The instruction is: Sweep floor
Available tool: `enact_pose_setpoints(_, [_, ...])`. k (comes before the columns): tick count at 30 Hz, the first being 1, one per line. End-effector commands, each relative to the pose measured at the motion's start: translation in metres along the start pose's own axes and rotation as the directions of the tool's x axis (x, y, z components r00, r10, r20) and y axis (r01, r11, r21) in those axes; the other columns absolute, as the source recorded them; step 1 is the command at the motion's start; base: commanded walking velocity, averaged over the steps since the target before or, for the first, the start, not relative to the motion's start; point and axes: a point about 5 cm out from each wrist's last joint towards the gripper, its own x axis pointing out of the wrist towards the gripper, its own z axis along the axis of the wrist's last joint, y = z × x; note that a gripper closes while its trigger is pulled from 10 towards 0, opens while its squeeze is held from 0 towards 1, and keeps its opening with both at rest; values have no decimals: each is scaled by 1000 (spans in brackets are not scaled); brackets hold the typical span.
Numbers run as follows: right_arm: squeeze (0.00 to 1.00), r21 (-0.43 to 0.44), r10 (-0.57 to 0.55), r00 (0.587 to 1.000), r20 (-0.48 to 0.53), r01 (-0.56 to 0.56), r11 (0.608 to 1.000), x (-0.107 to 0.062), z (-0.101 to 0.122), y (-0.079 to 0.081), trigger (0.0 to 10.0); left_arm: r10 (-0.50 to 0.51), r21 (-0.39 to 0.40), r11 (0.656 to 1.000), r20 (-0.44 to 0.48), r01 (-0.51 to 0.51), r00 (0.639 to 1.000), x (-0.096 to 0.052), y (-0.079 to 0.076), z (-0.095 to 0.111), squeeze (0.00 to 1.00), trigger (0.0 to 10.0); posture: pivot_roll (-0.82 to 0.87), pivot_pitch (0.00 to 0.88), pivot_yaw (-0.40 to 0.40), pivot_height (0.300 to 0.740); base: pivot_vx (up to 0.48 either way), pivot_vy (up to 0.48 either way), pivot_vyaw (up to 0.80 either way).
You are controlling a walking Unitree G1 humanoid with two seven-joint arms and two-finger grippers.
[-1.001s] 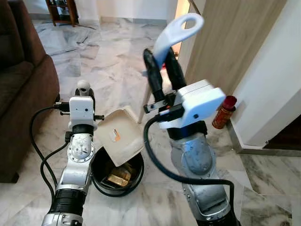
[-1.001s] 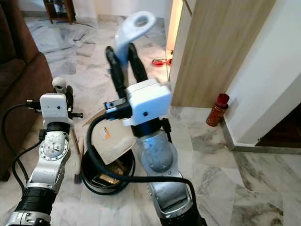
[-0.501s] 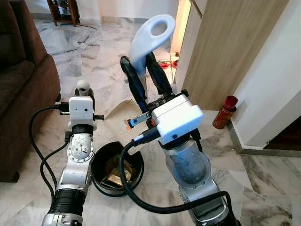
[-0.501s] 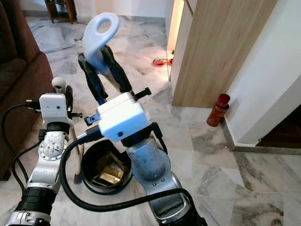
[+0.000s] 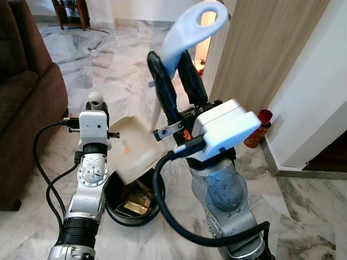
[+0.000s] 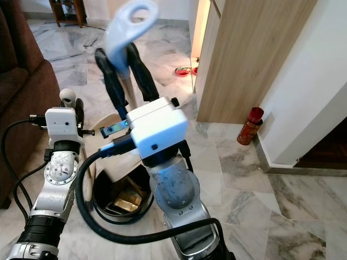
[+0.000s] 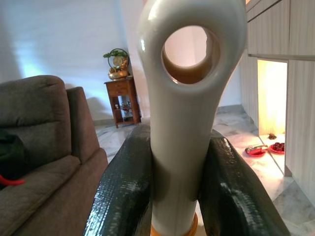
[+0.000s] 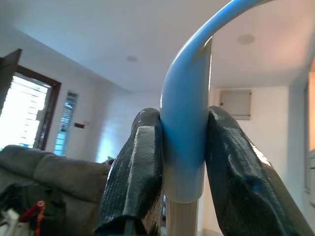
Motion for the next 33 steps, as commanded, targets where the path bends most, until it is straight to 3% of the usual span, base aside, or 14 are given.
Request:
enact_pose_setpoints(1, [0,24,-50,996,72,48,999,2,15,-1,10000,-4,-27,1000,82,7,997,4,-4,15,0,10000,98,91,-68,740,0,0,0])
enact_pose_setpoints(15, [0,-56,-19,997,79,23,998,0,15,-1,10000,-6,-27,1000,79,8,997,4,-4,15,0,10000,99,91,-69,740,0,0,0])
enact_pose_setpoints(18, [0,-83,-8,996,87,15,996,1,16,-1,10000,-6,-27,1000,78,8,997,4,-5,14,0,10000,97,91,-69,740,0,0,0])
enact_pose_setpoints(19, [0,-145,18,995,100,-4,989,0,17,1,10000,-7,-28,1000,78,9,997,3,-5,14,0,10000,97,90,-70,740,0,0,0])
enact_pose_setpoints(33, [0,-227,7,994,107,18,974,-1,16,-1,10000,-5,-29,1000,78,7,997,3,-5,14,0,10000,96,92,-72,740,0,0,0])
